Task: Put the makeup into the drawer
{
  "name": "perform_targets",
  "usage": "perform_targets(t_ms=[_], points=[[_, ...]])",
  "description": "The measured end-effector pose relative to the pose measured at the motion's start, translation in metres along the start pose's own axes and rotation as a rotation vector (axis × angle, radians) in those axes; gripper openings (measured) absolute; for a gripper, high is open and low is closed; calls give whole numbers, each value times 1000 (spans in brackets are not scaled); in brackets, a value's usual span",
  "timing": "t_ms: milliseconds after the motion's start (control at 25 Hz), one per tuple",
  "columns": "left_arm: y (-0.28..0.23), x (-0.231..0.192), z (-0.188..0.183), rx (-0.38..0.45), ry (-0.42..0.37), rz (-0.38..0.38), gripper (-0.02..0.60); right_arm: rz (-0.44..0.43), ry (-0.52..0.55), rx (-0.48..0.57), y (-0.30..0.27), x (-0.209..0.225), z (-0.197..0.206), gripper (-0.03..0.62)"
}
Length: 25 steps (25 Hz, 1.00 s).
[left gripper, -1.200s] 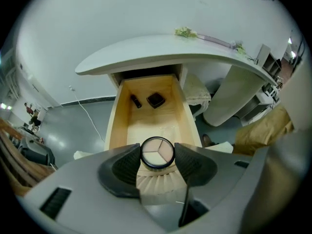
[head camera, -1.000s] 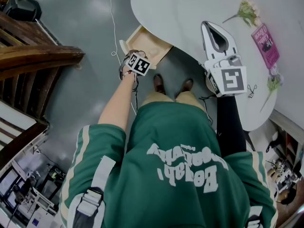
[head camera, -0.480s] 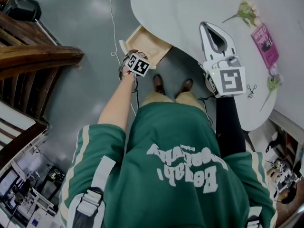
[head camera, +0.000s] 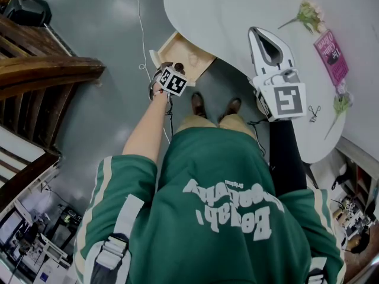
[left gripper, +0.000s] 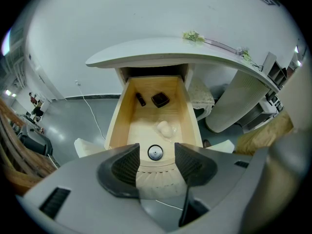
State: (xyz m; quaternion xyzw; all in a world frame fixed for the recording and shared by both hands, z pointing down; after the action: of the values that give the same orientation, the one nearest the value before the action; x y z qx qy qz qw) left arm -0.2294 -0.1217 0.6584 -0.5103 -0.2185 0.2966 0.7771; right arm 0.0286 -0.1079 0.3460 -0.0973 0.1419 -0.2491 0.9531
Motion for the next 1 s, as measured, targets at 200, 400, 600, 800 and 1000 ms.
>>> perform_targets(t_ms=[200,400,600,800,1000], points=[[3,-2,0,11,-1,-5,242,-1,1,3,-3,-1,0,9],[34,-13,-16,160,19,-87,242,28,7,19,-3,2,1,8],[110,-34,-55,406,91,-190,242,56,13,67,-7,8,-7,9],[202,-45,-98,661,127,-292,244,43,29,125,-13,12,-23,9],[289,-40,-123,921,118,-404,242,23,37,183,-19,12,-37,9]])
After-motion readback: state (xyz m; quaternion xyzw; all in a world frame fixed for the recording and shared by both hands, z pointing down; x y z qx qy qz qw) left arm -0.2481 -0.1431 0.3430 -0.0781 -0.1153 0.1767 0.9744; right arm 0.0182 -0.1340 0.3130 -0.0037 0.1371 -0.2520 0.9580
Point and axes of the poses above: the fingertips, and each gripper's own axes: y backward along the fingers, x to its right, z out of its underside, the point moved 10 cm from there along y, backward along the fingers, and after that the axes turned 4 degrees about -x, right-handed, at the moved point
